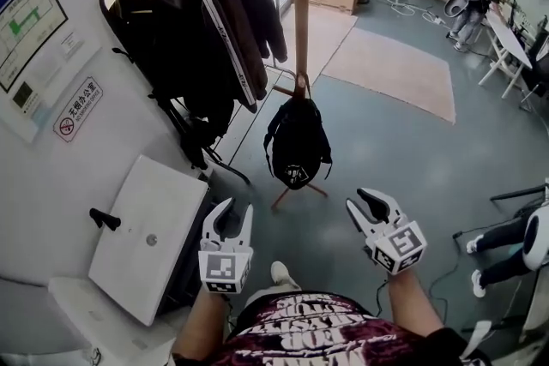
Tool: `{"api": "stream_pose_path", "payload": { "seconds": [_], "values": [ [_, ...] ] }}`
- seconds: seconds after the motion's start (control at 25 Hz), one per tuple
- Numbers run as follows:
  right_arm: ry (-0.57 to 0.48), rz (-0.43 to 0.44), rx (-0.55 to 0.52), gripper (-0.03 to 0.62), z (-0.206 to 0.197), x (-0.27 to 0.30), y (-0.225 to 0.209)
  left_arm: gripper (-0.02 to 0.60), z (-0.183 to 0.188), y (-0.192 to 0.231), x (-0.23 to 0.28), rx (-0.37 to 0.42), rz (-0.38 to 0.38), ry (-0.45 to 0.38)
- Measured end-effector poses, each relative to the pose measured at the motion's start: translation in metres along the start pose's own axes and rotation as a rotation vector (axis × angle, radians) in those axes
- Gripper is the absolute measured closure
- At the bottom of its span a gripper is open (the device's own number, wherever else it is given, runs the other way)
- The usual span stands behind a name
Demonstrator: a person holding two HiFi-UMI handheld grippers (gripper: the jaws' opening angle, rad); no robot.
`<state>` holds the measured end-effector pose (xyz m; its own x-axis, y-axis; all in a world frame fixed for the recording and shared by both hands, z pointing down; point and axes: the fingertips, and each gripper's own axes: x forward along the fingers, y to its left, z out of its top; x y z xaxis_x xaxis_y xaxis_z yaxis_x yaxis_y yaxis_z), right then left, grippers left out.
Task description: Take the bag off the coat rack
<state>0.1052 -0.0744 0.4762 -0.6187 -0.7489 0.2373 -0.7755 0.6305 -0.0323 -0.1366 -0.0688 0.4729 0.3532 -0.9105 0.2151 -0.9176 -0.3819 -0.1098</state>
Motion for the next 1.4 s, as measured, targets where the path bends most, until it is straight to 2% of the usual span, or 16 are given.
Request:
{"api": "stream_pose_path", "payload": {
  "seconds": [0.36,0.64,0.88,1.04,1.4],
  "values": [
    [0.022,-0.016,0.001,0.456,0.007,0.043,-0.015,0.454,0.009,0.023,0.047,0.004,-0.043,0.000],
    [0.021,-0.028,-0.023,0.466,0.020,0.071,-0.014,0.454,0.004,0.047,0.062,0.009,-0.035,0.039],
    [0.029,-0.059,-0.038,0.470,0.030,0.092,-0.010,0.457,0.007,0.061,0.071,0.018,-0.094,0.021],
    [0.027,-0.101,-0.043,0.477,0.033,0.096,-0.009,0.459,0.002,0.065,0.075,0.033,-0.143,0.021],
    [0.062,-0.151,-0.059,0.507,0.026,0.077,0.000,0.459,-0.008,0.060,0.072,0.029,-0.195,0.029]
  ]
}}
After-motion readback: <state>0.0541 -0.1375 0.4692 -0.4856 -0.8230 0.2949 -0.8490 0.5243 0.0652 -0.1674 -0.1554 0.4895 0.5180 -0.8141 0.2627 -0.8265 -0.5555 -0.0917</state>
